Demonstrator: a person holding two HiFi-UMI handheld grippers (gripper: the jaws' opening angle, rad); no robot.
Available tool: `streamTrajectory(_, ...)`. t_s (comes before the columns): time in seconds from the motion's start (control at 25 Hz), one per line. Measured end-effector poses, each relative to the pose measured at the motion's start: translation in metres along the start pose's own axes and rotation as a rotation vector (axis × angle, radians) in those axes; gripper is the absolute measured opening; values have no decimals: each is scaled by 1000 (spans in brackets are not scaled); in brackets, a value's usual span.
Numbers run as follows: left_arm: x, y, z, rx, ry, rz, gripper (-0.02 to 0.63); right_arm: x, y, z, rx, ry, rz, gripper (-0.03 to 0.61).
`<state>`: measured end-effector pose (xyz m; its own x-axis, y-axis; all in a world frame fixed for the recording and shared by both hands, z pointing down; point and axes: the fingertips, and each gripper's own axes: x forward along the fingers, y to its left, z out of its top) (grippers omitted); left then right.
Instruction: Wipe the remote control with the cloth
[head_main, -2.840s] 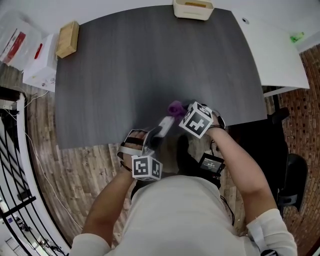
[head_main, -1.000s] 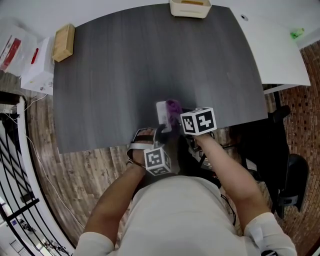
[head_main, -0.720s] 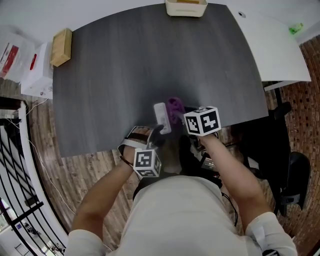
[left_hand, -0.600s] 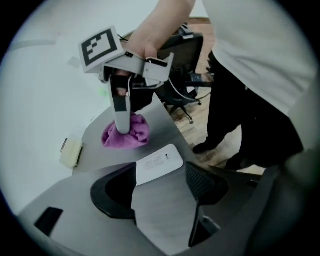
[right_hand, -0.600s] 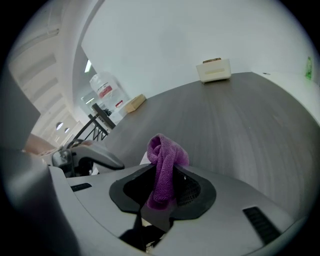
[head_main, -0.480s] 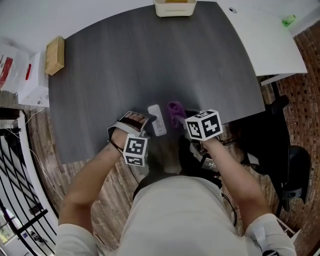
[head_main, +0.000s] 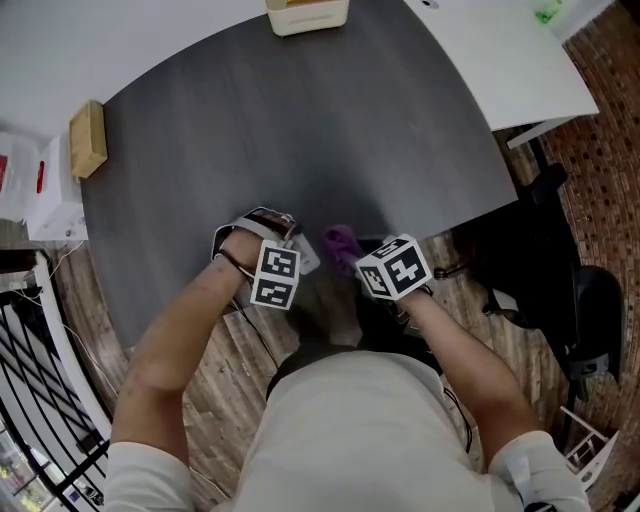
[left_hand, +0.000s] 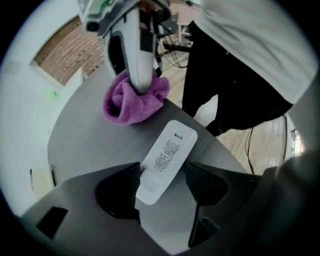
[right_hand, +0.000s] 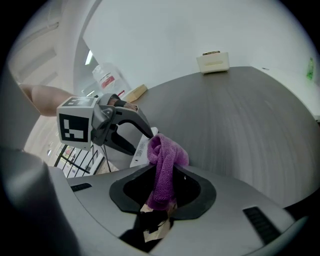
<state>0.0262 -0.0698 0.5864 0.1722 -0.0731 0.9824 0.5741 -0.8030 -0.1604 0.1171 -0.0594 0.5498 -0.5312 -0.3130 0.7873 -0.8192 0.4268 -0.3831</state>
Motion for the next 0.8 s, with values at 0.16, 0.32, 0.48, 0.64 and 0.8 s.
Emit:
streamTrajectory(0.16,-3,5,5,-368,-10,40,252,6,1,-1,69,-12,1,107)
streamTrajectory(0.32,-2,7,8,-572,-18,87,250,10,4,0,77,-20,-22,107)
streamTrajectory(0.48,-1,7,8,-636,-1,106,250,7,15,-10,62,-18,-36,107)
streamTrajectory(0.64,-2,7,6,-684,-10,117,250,3,42,-36,66,36,78,107)
streamTrajectory(0.8,-4,8,7,-792,-54,113,242,-7,66,-50,25,57,193,107)
